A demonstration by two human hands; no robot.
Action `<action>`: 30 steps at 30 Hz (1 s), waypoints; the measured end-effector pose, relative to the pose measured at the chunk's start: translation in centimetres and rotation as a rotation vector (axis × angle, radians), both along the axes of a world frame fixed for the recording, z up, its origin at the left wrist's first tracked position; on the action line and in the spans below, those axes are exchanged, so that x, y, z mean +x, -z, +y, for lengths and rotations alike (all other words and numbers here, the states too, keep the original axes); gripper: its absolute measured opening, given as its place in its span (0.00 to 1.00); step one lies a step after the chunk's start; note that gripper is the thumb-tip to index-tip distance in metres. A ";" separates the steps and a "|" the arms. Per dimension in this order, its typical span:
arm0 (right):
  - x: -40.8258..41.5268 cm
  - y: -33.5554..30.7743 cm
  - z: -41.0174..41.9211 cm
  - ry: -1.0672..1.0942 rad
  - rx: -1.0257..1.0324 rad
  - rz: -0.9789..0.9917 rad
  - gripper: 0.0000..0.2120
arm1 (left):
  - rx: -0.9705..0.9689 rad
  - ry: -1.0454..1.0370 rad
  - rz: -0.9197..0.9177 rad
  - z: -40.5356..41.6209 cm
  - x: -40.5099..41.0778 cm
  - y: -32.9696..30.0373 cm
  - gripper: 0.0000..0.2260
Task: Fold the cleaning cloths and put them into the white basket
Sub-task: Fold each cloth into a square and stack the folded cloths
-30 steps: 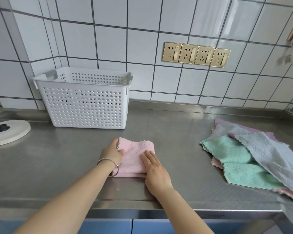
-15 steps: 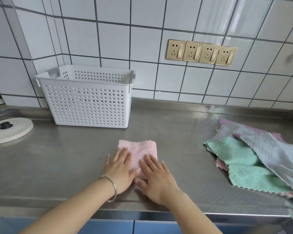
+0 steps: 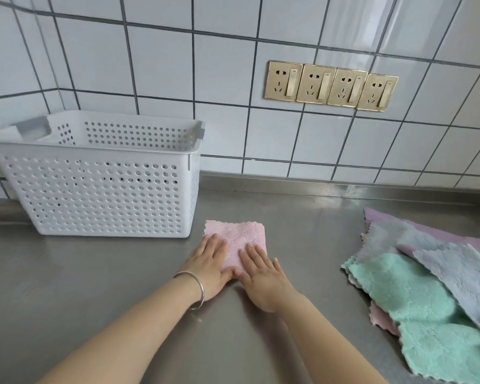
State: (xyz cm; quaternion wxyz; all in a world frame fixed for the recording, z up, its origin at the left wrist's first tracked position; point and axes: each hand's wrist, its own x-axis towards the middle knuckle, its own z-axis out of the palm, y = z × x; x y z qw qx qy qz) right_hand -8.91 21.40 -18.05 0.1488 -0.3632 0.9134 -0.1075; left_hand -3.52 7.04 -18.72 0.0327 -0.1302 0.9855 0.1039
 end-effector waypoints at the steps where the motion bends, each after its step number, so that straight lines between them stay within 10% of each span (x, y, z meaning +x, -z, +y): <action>1: -1.4 0.2 -0.5 0.003 0.001 0.013 0.31 | 0.009 -0.006 0.000 -0.5 -1.4 0.0 0.48; 5: -5.9 0.8 -2.7 -0.008 0.007 0.055 0.26 | 0.022 -0.020 0.002 -2.7 -5.7 0.0 0.33; 15: -9.5 -0.1 -5.9 -0.036 0.108 0.046 0.26 | -0.003 -0.041 -0.043 -5.2 -8.8 0.1 0.30; 21: -6.9 -2.9 0.1 0.066 -0.225 0.041 0.23 | -0.121 0.009 0.079 -1.5 -8.4 -2.3 0.26; 30: -2.0 -1.7 22.7 0.670 -0.481 0.702 0.11 | 0.101 0.405 0.345 16.3 -8.3 -4.9 0.29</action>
